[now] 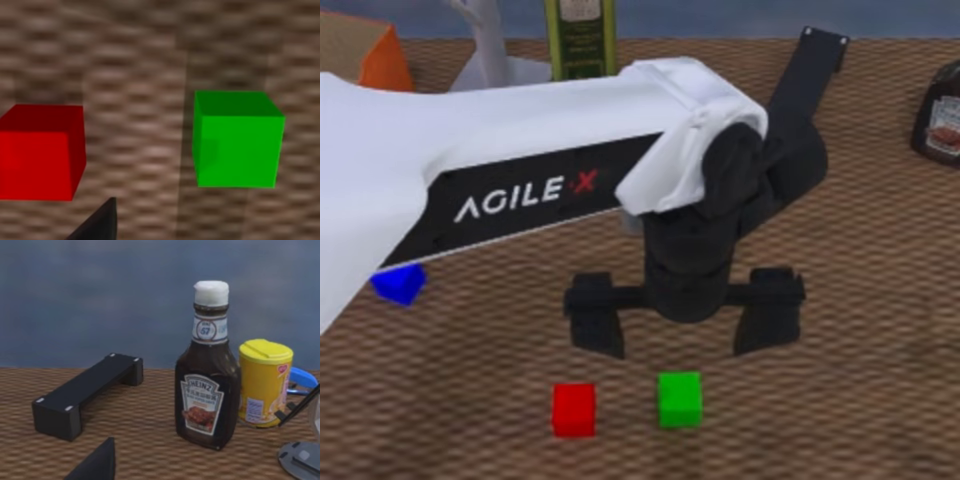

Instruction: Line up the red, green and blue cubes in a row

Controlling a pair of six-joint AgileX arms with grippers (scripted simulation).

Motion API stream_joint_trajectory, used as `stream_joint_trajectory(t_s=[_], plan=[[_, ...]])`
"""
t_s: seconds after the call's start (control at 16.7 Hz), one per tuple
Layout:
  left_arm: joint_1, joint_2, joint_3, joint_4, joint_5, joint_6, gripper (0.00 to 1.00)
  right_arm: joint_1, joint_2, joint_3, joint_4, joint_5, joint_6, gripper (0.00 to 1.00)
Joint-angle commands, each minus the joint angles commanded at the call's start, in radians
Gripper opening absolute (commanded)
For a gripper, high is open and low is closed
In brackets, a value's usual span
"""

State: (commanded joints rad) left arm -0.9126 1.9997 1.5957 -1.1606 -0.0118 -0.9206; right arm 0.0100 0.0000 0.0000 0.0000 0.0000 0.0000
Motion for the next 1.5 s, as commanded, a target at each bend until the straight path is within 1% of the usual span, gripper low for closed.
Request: stream_joint_trajectory(t_s=[0.18, 0.36, 0.6, 0.96, 1.08, 1.26, 1.5], plan=[[0.045, 0.001, -0.002, 0.003, 0.000, 0.063, 1.00, 0.000, 0.000, 0.000, 0.000, 0.000, 0.000, 1.00], [0.148, 0.000, -0.013, 0.011, 0.001, 0.217, 1.00, 0.000, 0.000, 0.000, 0.000, 0.000, 0.000, 1.00], [0.340, -0.004, -0.046, 0.024, 0.005, 0.492, 1.00, 0.000, 0.000, 0.000, 0.000, 0.000, 0.000, 1.00], [0.651, -0.019, -0.103, 0.050, 0.009, 0.977, 1.00, 0.000, 0.000, 0.000, 0.000, 0.000, 0.000, 1.00], [0.737, -0.030, -0.118, 0.063, 0.011, 1.098, 1.00, 0.000, 0.000, 0.000, 0.000, 0.000, 0.000, 1.00], [0.822, -0.044, -0.132, 0.078, 0.013, 1.202, 1.00, 0.000, 0.000, 0.000, 0.000, 0.000, 0.000, 1.00], [0.837, -0.048, -0.135, 0.081, 0.013, 1.218, 1.00, 0.000, 0.000, 0.000, 0.000, 0.000, 0.000, 1.00]])
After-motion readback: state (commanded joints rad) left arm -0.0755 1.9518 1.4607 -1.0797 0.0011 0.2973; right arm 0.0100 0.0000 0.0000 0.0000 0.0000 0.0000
